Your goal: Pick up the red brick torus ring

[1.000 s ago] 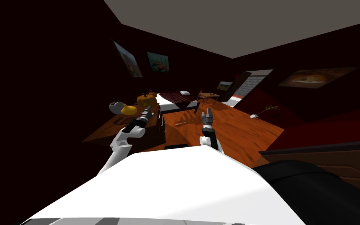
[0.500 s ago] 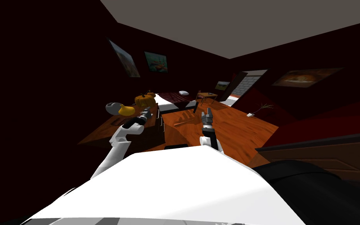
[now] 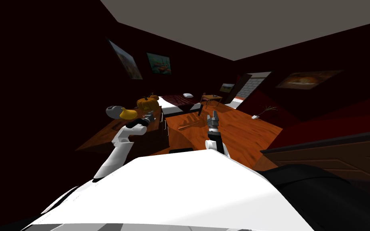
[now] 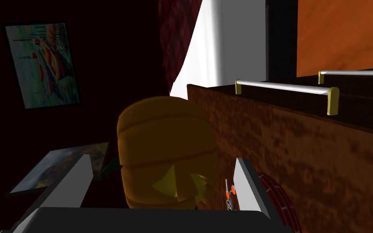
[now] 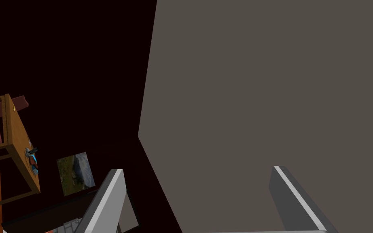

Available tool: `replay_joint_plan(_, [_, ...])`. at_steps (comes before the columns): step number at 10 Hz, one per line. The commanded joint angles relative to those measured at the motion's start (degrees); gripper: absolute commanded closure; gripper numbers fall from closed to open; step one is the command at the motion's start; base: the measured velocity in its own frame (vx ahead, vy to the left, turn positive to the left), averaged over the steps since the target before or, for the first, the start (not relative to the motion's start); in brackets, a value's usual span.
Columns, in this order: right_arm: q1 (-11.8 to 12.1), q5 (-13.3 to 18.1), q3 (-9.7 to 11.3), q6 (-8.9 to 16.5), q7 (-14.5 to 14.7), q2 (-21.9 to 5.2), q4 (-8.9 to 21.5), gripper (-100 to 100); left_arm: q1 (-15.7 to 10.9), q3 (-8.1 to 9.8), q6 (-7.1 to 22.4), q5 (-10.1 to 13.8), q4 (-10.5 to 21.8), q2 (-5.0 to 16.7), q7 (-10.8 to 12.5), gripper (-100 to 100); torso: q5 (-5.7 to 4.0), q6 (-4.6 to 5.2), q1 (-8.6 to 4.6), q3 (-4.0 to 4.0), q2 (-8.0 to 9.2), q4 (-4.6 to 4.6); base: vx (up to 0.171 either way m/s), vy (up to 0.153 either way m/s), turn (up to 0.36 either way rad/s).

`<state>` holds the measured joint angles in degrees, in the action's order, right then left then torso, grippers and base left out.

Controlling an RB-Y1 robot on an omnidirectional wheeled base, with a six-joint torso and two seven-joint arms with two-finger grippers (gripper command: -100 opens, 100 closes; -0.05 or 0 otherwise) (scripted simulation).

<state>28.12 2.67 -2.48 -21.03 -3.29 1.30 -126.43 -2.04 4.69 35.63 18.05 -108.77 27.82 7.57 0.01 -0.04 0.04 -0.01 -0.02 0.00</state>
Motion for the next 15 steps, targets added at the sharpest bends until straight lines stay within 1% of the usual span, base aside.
replay_joint_plan(1, [0.0, 0.0, 0.0, 0.0, 0.0, 0.0, 0.0, 0, -0.13, 0.23, 2.2, 0.22, -0.07, 0.27, 0.13, -100, 0.0, 0.0, 0.0, 0.0, 0.0, 0.0, 0.0, 0.0, 0.0])
replay_joint_plan(2, [0.0, 0.0, 0.0, 0.0, 0.0, 0.0, 0.0, 0, -1.83, 1.08, 4.15, 1.07, 2.14, 1.28, 0.58, -100, 0.0, 0.0, 0.0, 0.01, 0.01, 0.0, 0.006, -0.001, -0.046])
replay_joint_plan(3, [0.0, 0.0, 0.0, 0.0, 0.0, 0.0, 0.0, 0, -1.83, 1.08, 5.68, 1.07, 2.14, 1.28, 0.58, -100, 0.0, 0.01, 0.01, 0.0, -0.01, 0.0, 0.008, 0.002, -0.032])
replay_joint_plan(4, [0.0, 0.0, 0.0, 0.0, 0.0, 0.0, 0.0, 0, -3.49, 1.96, 7.4, 1.9, 4.43, 2.24, 1.08, -100, 0.0, 0.0, 0.01, 0.0, -0.01, 0.0, 0.013, 0.005, -0.034])
replay_joint_plan(5, [0.0, 0.0, 0.0, 0.0, 0.0, 0.0, 0.0, 0, -3.49, 1.96, 9.19, 1.9, 4.43, 2.24, 1.08, -100, 0.0, 0.01, 0.03, -0.02, -0.04, 0.0, 0.014, 0.007, -0.027])
replay_joint_plan(6, [0.0, 0.0, 0.0, 0.0, 0.0, 0.0, 0.0, 0, -3.49, 1.96, 9.62, 1.9, 4.43, 2.24, 1.08, -100, 0.01, 0.0, 0.03, -0.02, -0.04, -0.01, 0.007, 0.003, 0.0])
replay_joint_plan(7, [0.0, 0.0, 0.0, 0.0, 0.0, 0.0, 0.0, 0, -5.11, 2.88, 11.76, 2.7, 6.77, 3.14, 1.61, -100, 0.0, 0.0, 0.02, -0.01, -0.01, 0.0, 0.013, 0.003, -0.038])
replay_joint_plan(8, [0.0, 0.0, 0.0, 0.0, 0.0, 0.0, 0.0, 0, -5.11, 2.88, 13.26, 2.7, 6.77, 3.14, 1.61, -100, 0.0, 0.0, 0.02, -0.02, -0.03, 0.0, 0.014, 0.007, -0.022])
replay_joint_plan(9, [0.0, 0.0, 0.0, 0.0, 0.0, 0.0, 0.0, 0, -6.67, 3.81, 14.89, 3.46, 9.14, 3.98, 2.18, -100, 0.01, 0.0, 0.03, -0.02, -0.04, -0.01, 0.018, 0.008, -0.038])
replay_joint_plan(10, [0.0, 0.0, 0.0, 0.0, 0.0, 0.0, 0.0, 0, -6.67, 3.81, 16.68, 3.46, 9.14, 3.98, 2.18, -100, 0.01, 0.0, 0.04, -0.03, -0.05, -0.01, 0.021, 0.01, -0.014])
replay_joint_plan(11, [0.0, 0.0, 0.0, 0.0, 0.0, 0.0, 0.0, 0, -8.18, 4.76, 18.41, 4.19, 11.48, 4.77, 2.77, -100, 0.01, 0.0, 0.04, -0.04, -0.06, -0.02, 0.029, 0.018, -0.026])
replay_joint_plan(12, [0.0, 0.0, 0.0, 0.0, 0.0, 0.0, 0.0, 0, -8.18, 4.76, 20.03, 4.19, 11.53, 4.77, 2.77, -100, 0.02, 0.0, 0.07, -0.05, -0.09, -0.02, 0.027, 0.015, -0.02])
replay_joint_plan(13, [0.0, 0.0, 0.0, 0.0, 0.0, 0.0, 0.0, 0, -9.63, 5.7, 21.73, 4.88, 13.82, 5.5, 3.38, -100, 0.02, -0.01, 0.06, -0.05, -0.08, -0.02, 0.029, 0.01, -0.02])
replay_joint_plan(14, [0.0, 0.0, 0.0, 0.0, 0.0, 0.0, 0.0, 0, -9.63, 5.7, 23.37, 4.88, 13.91, 5.5, 3.38, -100, 0.01, 0.0, 0.05, -0.05, -0.09, -0.02, 0.022, 0.01, -0.011])
replay_joint_plan(15, [0.0, 0.0, 0.0, 0.0, 0.0, 0.0, 0.0, 0, -9.63, 5.7, 23.73, 4.88, 13.91, 5.5, 3.38, -100, 0.01, -0.01, 0.05, -0.04, -0.07, -0.02, 0.01, 0.007, -0.001])
